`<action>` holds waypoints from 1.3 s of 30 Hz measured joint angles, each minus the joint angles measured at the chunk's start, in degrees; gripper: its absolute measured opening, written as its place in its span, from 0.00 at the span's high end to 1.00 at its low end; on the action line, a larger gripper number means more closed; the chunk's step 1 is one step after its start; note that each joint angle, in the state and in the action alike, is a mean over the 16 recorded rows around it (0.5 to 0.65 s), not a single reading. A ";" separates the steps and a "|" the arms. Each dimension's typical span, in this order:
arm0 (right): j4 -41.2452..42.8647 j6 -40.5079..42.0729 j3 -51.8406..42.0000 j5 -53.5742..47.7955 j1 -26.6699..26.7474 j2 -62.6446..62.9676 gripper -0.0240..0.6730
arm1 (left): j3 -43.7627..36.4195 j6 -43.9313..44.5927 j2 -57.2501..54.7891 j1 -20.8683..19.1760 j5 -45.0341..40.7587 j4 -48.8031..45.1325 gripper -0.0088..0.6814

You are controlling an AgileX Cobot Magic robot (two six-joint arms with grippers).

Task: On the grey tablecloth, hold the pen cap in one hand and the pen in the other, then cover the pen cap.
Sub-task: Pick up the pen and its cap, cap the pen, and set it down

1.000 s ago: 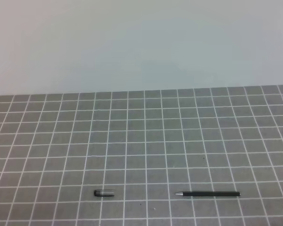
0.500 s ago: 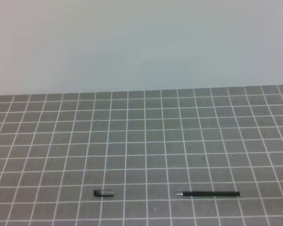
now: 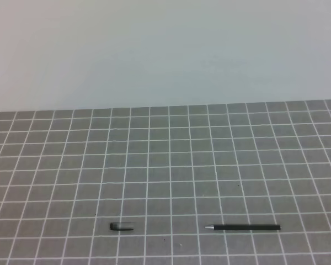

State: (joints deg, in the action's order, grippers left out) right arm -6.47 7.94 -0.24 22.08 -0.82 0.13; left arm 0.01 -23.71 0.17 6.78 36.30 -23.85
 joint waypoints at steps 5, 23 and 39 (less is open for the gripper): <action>-0.04 -0.93 0.64 -0.62 0.00 0.09 0.96 | 0.36 -7.26 0.00 0.00 -2.67 -2.95 0.99; -0.27 -0.65 21.09 -38.76 0.00 -1.84 0.96 | 11.51 -20.00 0.08 0.00 -31.57 -12.07 0.99; -11.67 19.34 42.08 -72.04 0.01 -30.24 0.96 | 18.31 -20.31 -10.38 0.00 -53.40 -8.94 0.99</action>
State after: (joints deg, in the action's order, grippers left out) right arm -18.14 27.28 41.85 -49.96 -0.81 -30.11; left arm 18.32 -44.02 -10.21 6.78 -17.10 -32.79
